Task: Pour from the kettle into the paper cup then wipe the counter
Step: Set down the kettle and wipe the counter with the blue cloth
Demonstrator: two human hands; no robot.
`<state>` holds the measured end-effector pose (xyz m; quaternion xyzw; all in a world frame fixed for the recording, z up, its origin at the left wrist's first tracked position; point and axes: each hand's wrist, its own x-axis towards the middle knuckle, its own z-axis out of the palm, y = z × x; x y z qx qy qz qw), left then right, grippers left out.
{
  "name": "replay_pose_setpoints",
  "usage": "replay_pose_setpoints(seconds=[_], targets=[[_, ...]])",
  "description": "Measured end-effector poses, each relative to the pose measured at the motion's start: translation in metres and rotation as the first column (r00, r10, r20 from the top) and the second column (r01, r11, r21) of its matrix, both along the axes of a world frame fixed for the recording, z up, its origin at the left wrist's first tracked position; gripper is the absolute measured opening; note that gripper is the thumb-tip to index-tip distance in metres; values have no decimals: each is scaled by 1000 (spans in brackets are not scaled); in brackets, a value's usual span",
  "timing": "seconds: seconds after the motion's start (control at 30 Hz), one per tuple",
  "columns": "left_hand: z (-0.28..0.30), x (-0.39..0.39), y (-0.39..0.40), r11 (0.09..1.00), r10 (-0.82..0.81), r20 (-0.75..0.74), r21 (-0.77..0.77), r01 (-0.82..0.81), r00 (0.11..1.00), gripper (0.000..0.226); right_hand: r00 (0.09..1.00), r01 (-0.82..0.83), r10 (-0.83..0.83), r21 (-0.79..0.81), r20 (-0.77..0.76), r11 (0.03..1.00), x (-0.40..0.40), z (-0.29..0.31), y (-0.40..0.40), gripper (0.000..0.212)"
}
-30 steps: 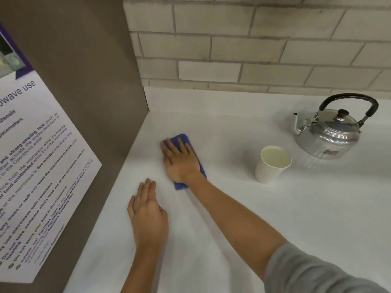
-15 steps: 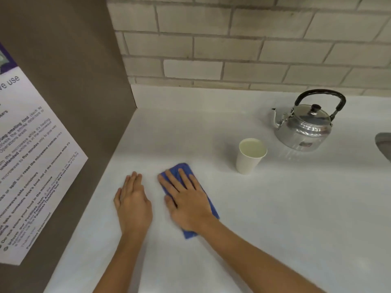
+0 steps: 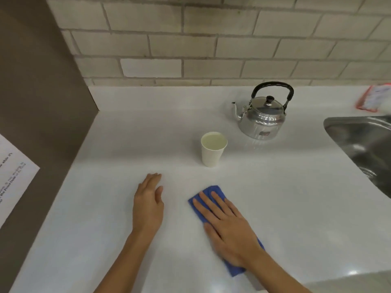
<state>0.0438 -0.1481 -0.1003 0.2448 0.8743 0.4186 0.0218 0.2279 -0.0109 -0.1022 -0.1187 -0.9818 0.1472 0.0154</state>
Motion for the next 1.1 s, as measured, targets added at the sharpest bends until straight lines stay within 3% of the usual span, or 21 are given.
replay_pose_setpoints(seconds=[0.13, 0.23, 0.3, 0.4, 0.53, 0.63, 0.7, 0.77, 0.9, 1.0, 1.1], targets=[[-1, 30, 24, 994, -109, -4, 1, 109, 994, 35, 980, 197, -197, -3, -9, 980, -15, 8, -5, 59], [-1, 48, 45, 987, -162, 28, 22, 162, 986, 37, 997, 72, -71, 32, -41, 997, -3, 2, -35, 56], [-1, 52, 54, 987, -161, 27, 27, 160, 987, 39, 998, 63, -63, 22, -14, 998, 26, 2, -14, 57], [1, 53, 63, 991, -133, 35, 22, 132, 991, 41, 955, 298, -298, 35, -17, 954, 56, -1, 57, 58], [-2, 54, 64, 988, -154, 16, -28, 154, 988, 45, 832, 551, -553, 55, 42, 833, 15, 10, 116, 58], [-1, 53, 64, 986, -157, 1, -65, 156, 988, 45, 879, 468, -473, 70, 66, 881, -2, 9, 97, 58], [-3, 51, 63, 979, -178, -23, -108, 175, 984, 45, 952, 297, -301, 75, 47, 952, 28, 2, 72, 56], [-5, 49, 61, 971, -206, -41, -134, 199, 978, 45, 967, 251, -252, 42, 19, 967, 72, 2, 69, 55], [-5, 50, 60, 966, -215, -72, -166, 200, 974, 45, 871, 484, -490, 102, 36, 869, 103, 6, 140, 57], [-4, 51, 61, 961, -212, -82, -196, 193, 974, 47, 800, 587, -597, 129, 53, 799, 59, 5, 189, 55], [-5, 51, 61, 957, -216, -78, -216, 196, 973, 48, 802, 584, -590, 85, 87, 807, -15, 8, 206, 55]])
